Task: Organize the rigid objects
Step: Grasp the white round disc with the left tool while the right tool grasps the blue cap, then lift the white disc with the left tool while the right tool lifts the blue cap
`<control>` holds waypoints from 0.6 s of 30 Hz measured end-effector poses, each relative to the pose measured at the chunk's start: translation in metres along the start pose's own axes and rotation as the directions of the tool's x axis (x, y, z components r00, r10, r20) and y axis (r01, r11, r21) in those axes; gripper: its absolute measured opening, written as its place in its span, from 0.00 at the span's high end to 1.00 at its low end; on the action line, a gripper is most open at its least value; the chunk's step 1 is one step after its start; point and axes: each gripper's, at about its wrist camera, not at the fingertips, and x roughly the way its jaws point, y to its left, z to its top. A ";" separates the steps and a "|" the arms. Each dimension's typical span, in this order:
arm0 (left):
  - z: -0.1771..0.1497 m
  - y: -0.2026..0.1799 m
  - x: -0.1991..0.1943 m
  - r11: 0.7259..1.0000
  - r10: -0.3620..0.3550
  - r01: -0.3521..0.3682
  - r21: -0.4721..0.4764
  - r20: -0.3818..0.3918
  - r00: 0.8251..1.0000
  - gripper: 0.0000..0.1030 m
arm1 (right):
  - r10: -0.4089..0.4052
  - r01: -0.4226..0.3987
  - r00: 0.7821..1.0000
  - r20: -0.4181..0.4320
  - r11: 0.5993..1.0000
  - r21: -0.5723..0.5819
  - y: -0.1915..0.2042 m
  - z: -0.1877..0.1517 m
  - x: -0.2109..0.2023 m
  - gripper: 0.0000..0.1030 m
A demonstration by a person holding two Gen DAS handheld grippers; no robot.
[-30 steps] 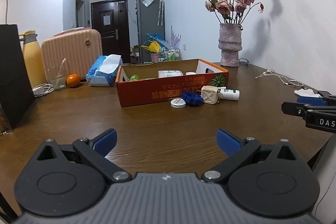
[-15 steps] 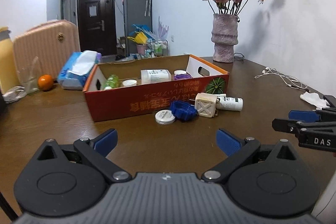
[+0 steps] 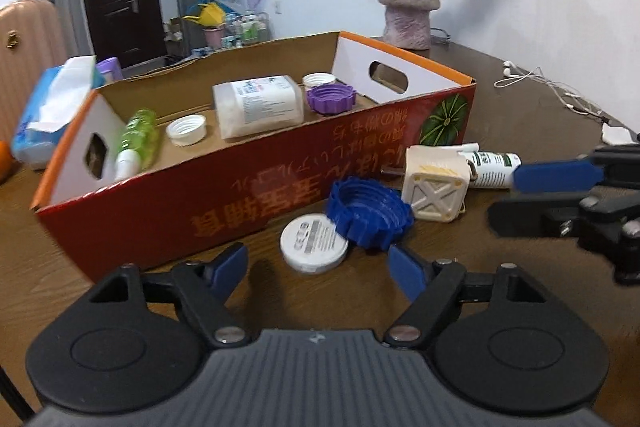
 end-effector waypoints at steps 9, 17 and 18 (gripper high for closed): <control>-0.012 0.012 -0.008 0.997 -0.072 0.072 -0.022 0.011 0.997 0.62 | 0.061 -0.054 0.995 -0.074 0.993 0.100 0.006 -0.002 0.038 0.49; -0.037 0.041 -0.054 0.991 0.026 -0.017 -0.133 0.065 0.998 0.62 | -0.018 0.029 0.994 -0.105 0.995 0.098 0.031 0.007 0.071 0.48; -0.038 0.044 -0.058 0.989 0.040 -0.029 -0.144 0.070 0.997 0.62 | -0.060 0.066 0.993 -0.103 0.996 0.054 0.037 0.008 0.075 0.47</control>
